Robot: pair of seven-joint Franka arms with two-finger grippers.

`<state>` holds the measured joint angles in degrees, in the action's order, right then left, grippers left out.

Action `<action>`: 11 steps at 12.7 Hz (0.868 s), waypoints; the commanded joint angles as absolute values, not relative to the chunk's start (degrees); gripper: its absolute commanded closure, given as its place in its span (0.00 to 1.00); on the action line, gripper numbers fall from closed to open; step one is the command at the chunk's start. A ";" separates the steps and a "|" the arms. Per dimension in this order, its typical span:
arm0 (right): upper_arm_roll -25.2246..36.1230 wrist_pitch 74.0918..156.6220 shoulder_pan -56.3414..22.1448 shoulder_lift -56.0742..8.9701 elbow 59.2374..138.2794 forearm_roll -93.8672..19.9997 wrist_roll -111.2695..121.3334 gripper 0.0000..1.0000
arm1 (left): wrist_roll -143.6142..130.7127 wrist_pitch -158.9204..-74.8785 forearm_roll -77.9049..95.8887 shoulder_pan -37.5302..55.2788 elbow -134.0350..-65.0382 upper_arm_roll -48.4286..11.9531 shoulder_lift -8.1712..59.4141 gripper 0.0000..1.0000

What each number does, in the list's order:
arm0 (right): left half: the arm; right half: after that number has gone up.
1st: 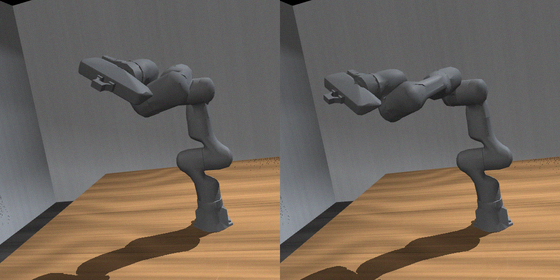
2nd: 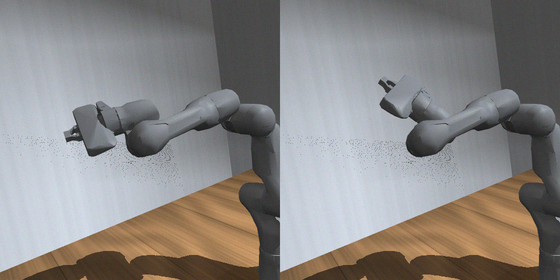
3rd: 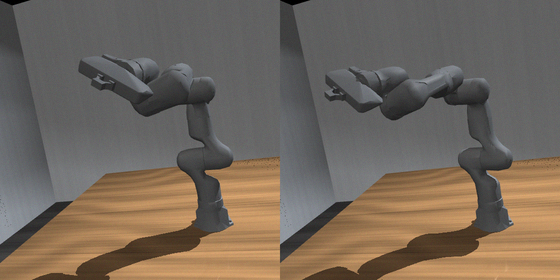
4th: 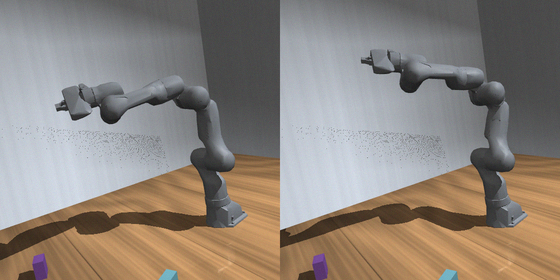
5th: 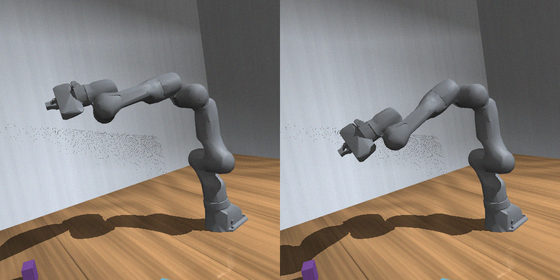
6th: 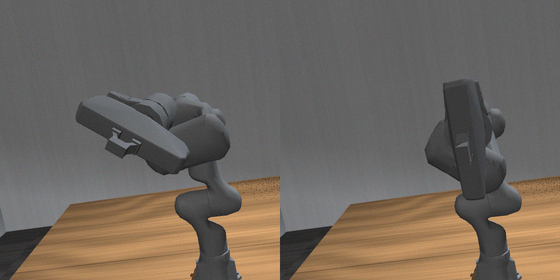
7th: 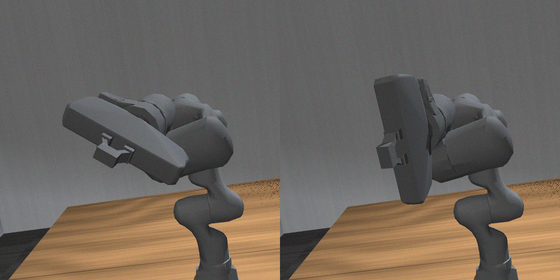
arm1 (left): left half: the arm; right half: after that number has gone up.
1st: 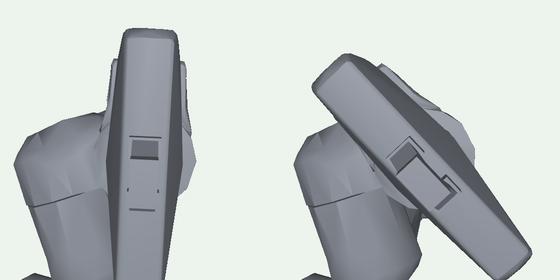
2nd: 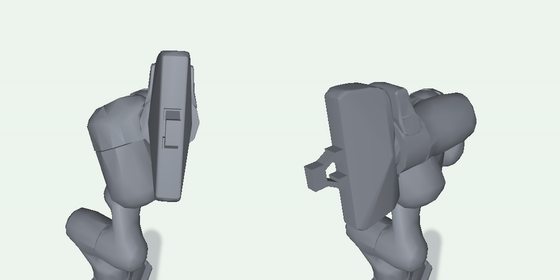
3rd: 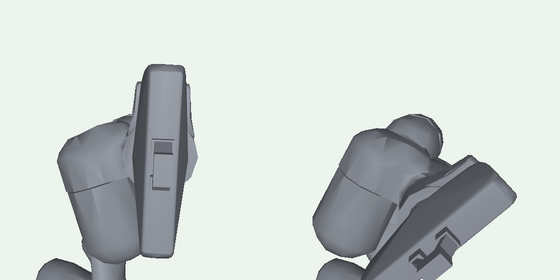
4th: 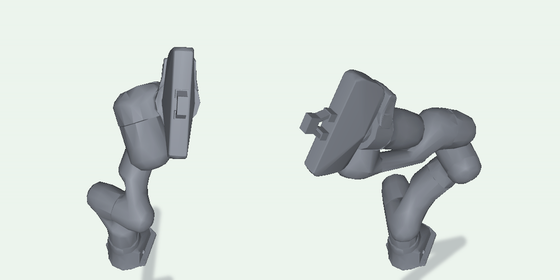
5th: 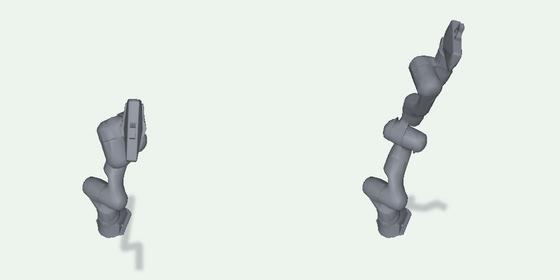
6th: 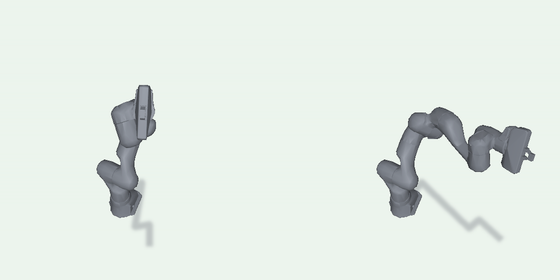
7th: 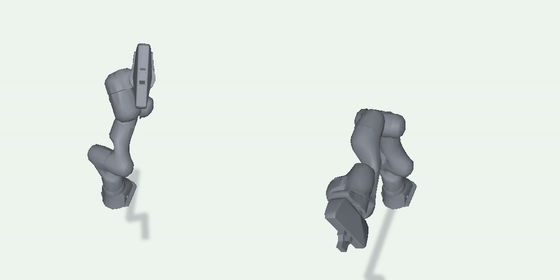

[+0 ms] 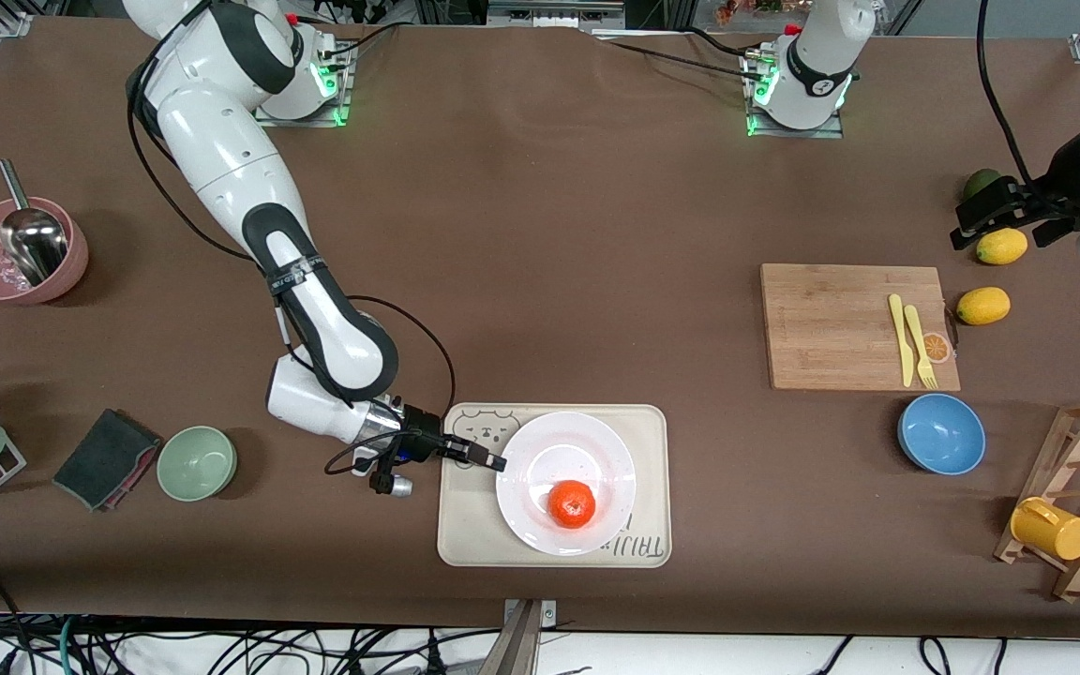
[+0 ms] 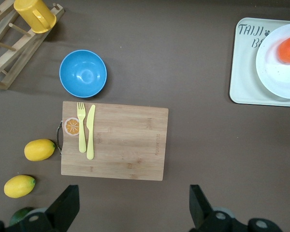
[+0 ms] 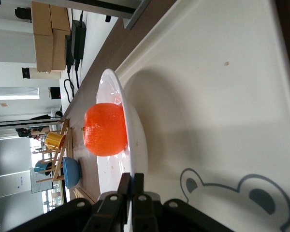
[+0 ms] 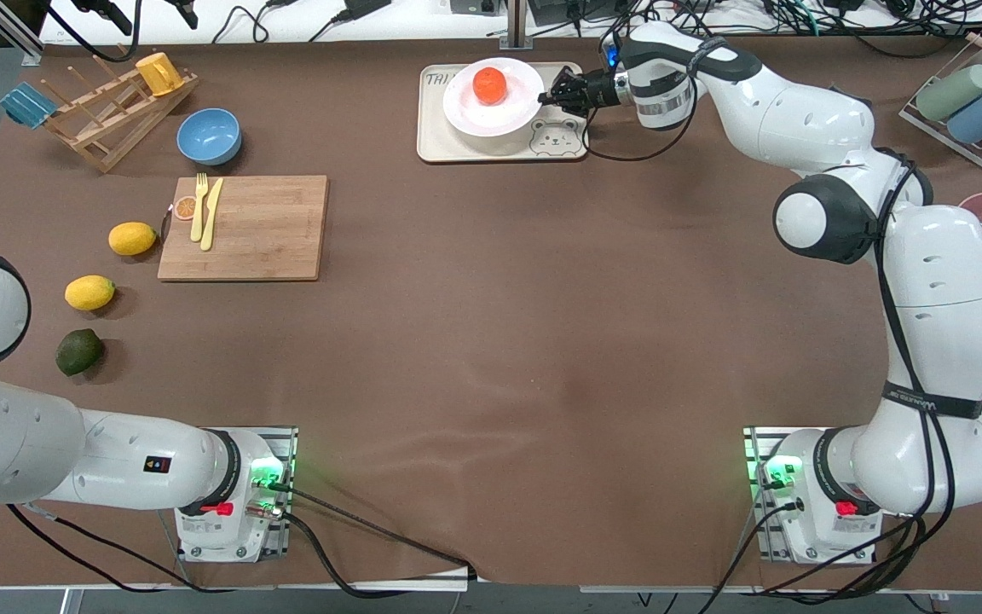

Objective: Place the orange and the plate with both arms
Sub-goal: 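Open the right gripper and release the plate rim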

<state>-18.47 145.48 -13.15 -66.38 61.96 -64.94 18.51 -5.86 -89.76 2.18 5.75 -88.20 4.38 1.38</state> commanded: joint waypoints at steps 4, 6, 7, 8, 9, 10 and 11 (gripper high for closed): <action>-17.32 145.90 -14.24 -67.94 59.33 -63.64 19.42 0.00 | -5.01 -88.51 3.69 5.27 -86.40 4.04 2.20 0.00; -17.14 145.81 -14.15 -67.50 59.24 -63.11 19.51 0.00 | -5.01 -88.51 3.60 5.19 -86.40 4.04 2.20 0.00; -17.23 145.64 -14.06 -66.89 59.24 -61.63 19.42 0.00 | -5.01 -88.51 3.60 5.19 -86.40 4.04 2.20 0.00; -17.23 145.37 -13.71 -66.45 59.24 -60.13 19.25 0.00 | -5.01 -88.51 3.60 5.19 -86.40 4.04 2.20 0.00; -17.23 145.20 -13.62 -65.66 59.33 -58.03 19.25 0.00 | -5.01 -88.51 3.60 5.19 -86.40 4.04 2.20 0.00; -17.23 144.76 -13.45 -65.13 59.41 -54.53 19.34 0.00 | -5.01 -88.51 3.60 5.19 -86.40 4.04 2.20 0.00; -17.23 142.84 -12.66 -64.26 59.50 -51.01 19.07 0.00 | -5.01 -88.51 3.60 5.19 -86.40 4.04 2.20 0.00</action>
<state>-17.41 145.29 -13.48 -66.06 59.28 -55.52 19.19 -5.86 -89.75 2.20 5.75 -88.20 4.27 1.38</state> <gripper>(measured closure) 0.000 0.000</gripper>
